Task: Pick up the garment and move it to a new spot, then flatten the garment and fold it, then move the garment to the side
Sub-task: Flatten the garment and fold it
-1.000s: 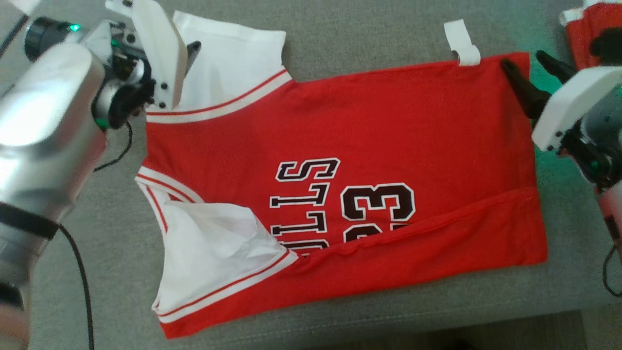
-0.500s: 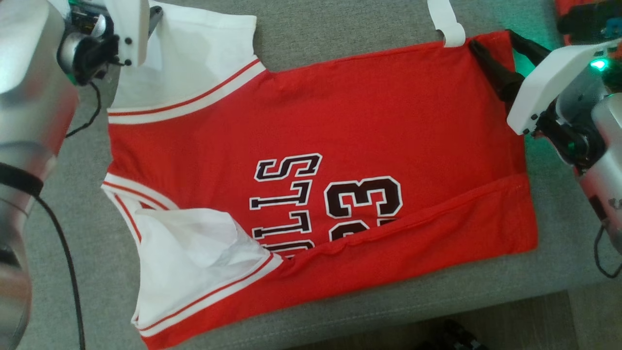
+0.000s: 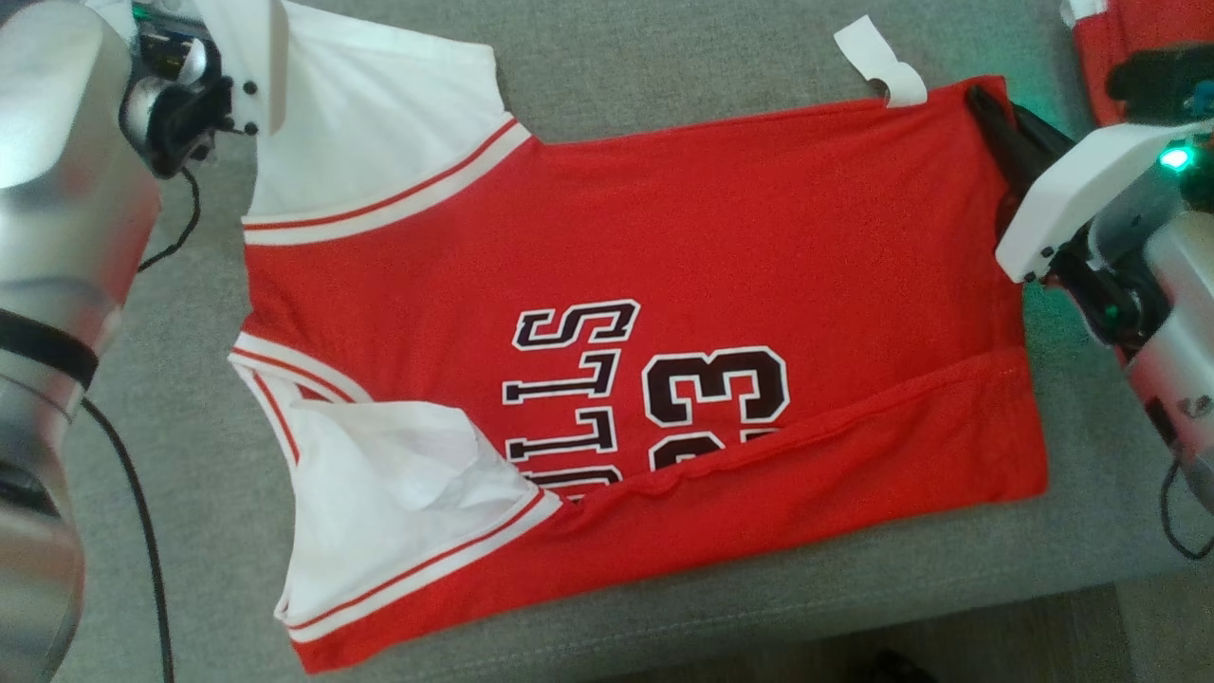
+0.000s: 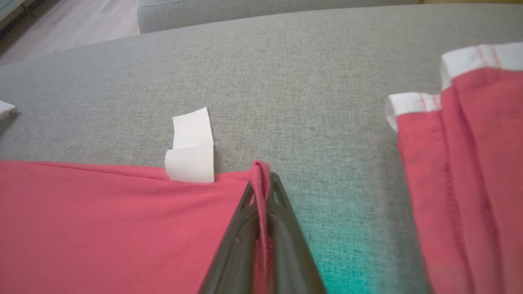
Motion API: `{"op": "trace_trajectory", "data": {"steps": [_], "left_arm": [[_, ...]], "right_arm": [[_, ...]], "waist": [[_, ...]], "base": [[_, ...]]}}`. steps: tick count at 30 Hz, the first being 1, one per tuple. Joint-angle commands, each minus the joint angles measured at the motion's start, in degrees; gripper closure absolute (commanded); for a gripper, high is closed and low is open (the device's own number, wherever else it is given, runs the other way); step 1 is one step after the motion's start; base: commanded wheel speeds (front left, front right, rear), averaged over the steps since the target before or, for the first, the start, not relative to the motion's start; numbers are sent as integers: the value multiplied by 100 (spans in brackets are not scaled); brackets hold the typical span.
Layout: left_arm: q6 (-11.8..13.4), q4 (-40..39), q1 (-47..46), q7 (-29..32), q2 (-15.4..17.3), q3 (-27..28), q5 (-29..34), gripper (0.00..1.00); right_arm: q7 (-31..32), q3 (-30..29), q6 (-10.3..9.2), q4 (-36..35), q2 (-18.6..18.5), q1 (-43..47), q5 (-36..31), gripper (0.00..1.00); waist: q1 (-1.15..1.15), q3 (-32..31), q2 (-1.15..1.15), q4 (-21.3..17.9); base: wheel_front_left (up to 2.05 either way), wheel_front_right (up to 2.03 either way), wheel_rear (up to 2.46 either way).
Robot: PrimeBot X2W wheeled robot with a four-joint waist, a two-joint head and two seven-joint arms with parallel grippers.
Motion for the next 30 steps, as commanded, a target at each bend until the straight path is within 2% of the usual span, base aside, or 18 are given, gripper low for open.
{"op": "trace_trajectory", "data": {"steps": [1, 10, 16, 25, 30], "left_arm": [[-13, -45, -273, -77, 188, 134, 25, 100], [-238, 32, 80, -308, 179, 97, -132, 100], [-372, -344, 391, -242, 355, -32, -290, 100], [-408, -1462, 836, 440, 863, -373, -679, 100], [-409, -2400, 1143, 1101, 1351, -574, -1061, 100]], "right_arm": [[-124, -32, -4, -7, -76, -73, 41, 100], [-591, 162, -4, 335, 116, 113, 175, 100], [-714, 283, -4, 546, 66, 380, 324, 100], [-720, 472, -4, 847, -38, 683, 513, 100], [-687, 616, -4, 963, -80, 742, 603, 100]], "waist": [[0, -86, 0, 42], [0, -666, 0, 214], [0, -1109, 0, 355], [0, -1564, 0, 569], [0, -1751, 0, 660]], "base": [[0, 0, 0], [0, 0, 0], [0, 0, 0], [0, 0, 0], [0, 0, 0]]}}
